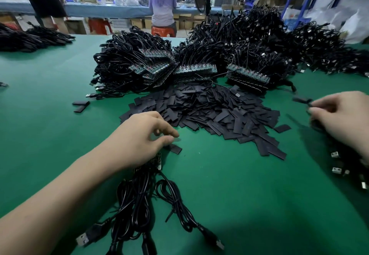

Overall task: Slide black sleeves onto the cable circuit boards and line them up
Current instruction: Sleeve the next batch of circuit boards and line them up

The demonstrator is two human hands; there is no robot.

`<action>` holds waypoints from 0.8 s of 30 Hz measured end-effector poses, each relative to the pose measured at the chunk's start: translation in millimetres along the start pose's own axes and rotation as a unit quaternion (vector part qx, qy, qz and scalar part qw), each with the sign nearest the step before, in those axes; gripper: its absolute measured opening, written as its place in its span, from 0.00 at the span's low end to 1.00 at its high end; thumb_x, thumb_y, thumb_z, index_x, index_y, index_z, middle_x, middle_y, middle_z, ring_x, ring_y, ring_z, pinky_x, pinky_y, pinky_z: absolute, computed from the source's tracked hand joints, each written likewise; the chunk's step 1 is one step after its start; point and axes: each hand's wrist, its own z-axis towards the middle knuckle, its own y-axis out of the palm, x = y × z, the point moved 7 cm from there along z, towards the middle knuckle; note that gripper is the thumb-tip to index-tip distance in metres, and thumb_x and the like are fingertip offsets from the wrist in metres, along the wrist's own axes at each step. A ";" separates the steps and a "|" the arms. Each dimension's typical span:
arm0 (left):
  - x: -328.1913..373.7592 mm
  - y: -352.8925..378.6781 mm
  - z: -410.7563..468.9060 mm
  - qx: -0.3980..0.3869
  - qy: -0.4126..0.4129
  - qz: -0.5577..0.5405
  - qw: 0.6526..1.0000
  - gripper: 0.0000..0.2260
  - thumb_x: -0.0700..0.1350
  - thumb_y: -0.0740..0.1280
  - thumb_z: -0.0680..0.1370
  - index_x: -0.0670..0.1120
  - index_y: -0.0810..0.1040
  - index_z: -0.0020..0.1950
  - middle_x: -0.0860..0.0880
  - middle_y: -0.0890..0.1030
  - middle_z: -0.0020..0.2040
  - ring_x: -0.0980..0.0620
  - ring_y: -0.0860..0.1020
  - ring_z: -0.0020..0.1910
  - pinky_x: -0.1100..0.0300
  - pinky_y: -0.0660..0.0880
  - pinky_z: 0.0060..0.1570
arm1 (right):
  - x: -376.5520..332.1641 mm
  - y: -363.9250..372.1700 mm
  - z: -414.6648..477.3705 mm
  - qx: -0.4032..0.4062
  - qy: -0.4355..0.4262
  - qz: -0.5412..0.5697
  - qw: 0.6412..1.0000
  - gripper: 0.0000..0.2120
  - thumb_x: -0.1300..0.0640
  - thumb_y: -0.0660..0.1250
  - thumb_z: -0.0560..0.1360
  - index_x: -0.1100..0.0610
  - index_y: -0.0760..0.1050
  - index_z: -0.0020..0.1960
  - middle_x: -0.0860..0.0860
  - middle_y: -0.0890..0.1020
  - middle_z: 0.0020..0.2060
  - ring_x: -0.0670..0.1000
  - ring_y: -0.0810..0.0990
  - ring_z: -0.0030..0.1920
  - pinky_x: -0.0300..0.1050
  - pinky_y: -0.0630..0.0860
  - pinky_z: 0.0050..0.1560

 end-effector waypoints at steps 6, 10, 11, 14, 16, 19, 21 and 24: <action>-5.2 2.3 -0.8 -0.041 -0.013 0.024 0.999 0.04 0.55 0.74 0.75 0.60 0.86 0.49 0.60 0.79 0.47 0.60 0.78 0.47 0.52 0.78 0.54 | 26.4 -14.7 4.8 -0.004 0.047 -0.117 0.992 0.15 0.58 0.73 0.76 0.67 0.80 0.58 0.69 0.82 0.53 0.70 0.80 0.55 0.67 0.75 0.59; -4.7 2.5 2.1 -0.037 -0.010 0.030 0.999 0.04 0.55 0.72 0.77 0.57 0.85 0.47 0.58 0.80 0.45 0.60 0.79 0.45 0.52 0.78 0.52 | -58.6 1.3 -28.5 -0.029 -0.119 -0.079 0.989 0.16 0.49 0.72 0.76 0.55 0.83 0.61 0.57 0.82 0.56 0.59 0.80 0.58 0.54 0.75 0.61; -6.3 -1.0 2.5 -0.042 -0.014 0.028 0.999 0.06 0.56 0.70 0.77 0.56 0.85 0.48 0.58 0.81 0.44 0.60 0.79 0.44 0.52 0.78 0.52 | -82.2 8.5 -42.8 -0.049 -0.162 -0.052 0.984 0.14 0.47 0.71 0.76 0.52 0.84 0.59 0.52 0.82 0.53 0.55 0.80 0.55 0.48 0.73 0.56; -18.0 -12.3 -1.4 -0.121 -0.051 0.024 0.991 0.15 0.65 0.65 0.76 0.56 0.83 0.45 0.57 0.84 0.42 0.58 0.81 0.43 0.52 0.79 0.51 | -131.1 33.4 -84.0 -0.128 -0.231 0.042 0.964 0.09 0.44 0.67 0.74 0.43 0.84 0.49 0.38 0.81 0.46 0.40 0.78 0.47 0.38 0.72 0.48; -24.5 -13.4 -7.7 -0.191 -0.065 0.029 0.979 0.16 0.68 0.64 0.74 0.57 0.83 0.44 0.58 0.84 0.42 0.58 0.81 0.44 0.55 0.78 0.52 | -146.6 52.6 -104.2 -0.181 -0.244 0.077 0.950 0.07 0.44 0.68 0.76 0.44 0.83 0.47 0.37 0.82 0.43 0.36 0.78 0.46 0.37 0.74 0.49; -23.1 -7.2 -11.7 -0.242 -0.057 -0.024 0.968 0.06 0.57 0.71 0.77 0.57 0.82 0.45 0.59 0.84 0.43 0.60 0.81 0.43 0.62 0.75 0.49 | -159.3 75.3 -125.4 -0.236 -0.250 0.098 0.934 0.09 0.42 0.66 0.78 0.44 0.83 0.47 0.37 0.83 0.41 0.35 0.80 0.44 0.41 0.78 0.51; -16.5 -5.1 -10.2 -0.238 -0.041 -0.106 0.965 0.04 0.51 0.73 0.77 0.54 0.82 0.43 0.56 0.83 0.40 0.59 0.80 0.40 0.65 0.73 0.45 | -165.0 86.0 -136.4 -0.266 -0.249 0.119 0.924 0.14 0.38 0.63 0.79 0.45 0.81 0.46 0.39 0.84 0.40 0.38 0.81 0.42 0.45 0.79 0.49; 0.0 -4.2 -9.3 -0.224 -0.011 -0.245 0.943 0.03 0.48 0.73 0.76 0.50 0.83 0.44 0.52 0.79 0.37 0.56 0.75 0.37 0.65 0.71 0.40 | -170.8 92.0 -147.1 -0.285 -0.242 0.161 0.913 0.20 0.34 0.58 0.78 0.48 0.79 0.43 0.46 0.84 0.38 0.43 0.80 0.38 0.49 0.79 0.45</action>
